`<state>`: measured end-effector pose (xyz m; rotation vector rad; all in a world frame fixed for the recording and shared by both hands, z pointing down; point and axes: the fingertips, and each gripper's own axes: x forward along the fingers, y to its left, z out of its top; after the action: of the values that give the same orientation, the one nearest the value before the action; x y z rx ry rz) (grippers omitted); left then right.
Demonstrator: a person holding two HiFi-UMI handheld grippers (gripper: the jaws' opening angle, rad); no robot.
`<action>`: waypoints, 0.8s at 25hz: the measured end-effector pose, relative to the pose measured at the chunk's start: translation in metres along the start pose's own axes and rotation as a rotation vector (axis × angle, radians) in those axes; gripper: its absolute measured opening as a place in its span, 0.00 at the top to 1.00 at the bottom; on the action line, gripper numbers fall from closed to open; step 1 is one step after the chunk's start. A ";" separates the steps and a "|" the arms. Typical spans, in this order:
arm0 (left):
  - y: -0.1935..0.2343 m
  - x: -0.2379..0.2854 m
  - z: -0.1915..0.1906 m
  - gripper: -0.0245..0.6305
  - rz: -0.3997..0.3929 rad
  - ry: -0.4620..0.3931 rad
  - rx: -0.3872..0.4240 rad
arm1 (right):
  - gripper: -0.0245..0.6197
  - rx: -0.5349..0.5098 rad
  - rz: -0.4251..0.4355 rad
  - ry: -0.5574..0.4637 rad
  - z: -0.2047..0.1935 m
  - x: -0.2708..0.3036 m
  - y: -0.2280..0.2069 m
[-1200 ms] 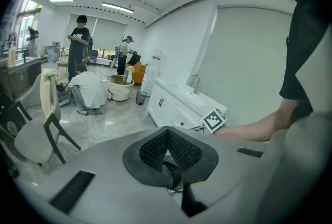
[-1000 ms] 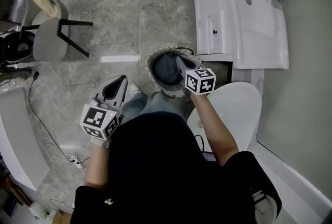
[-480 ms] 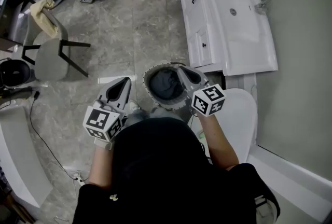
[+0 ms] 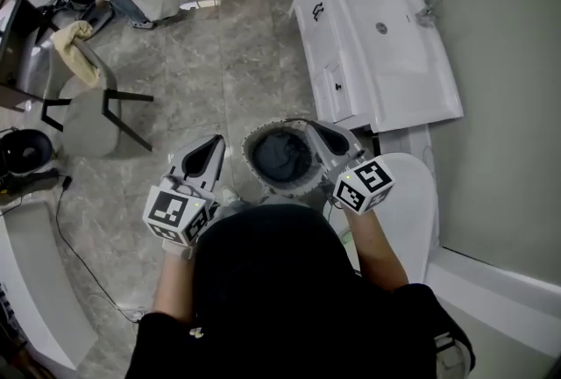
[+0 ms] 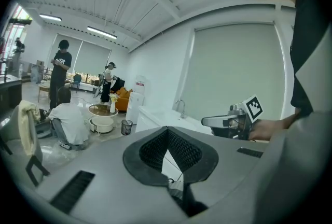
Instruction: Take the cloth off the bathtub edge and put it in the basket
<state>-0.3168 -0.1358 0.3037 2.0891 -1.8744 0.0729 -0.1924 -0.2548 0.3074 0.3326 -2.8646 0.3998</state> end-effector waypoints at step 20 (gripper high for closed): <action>-0.023 -0.008 0.007 0.94 -0.029 -0.019 0.030 | 0.97 0.047 -0.008 -0.035 -0.004 -0.018 0.010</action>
<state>-0.2964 -0.1281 0.2905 2.1437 -1.8639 0.0747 -0.1772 -0.2406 0.3037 0.3624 -2.8906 0.4645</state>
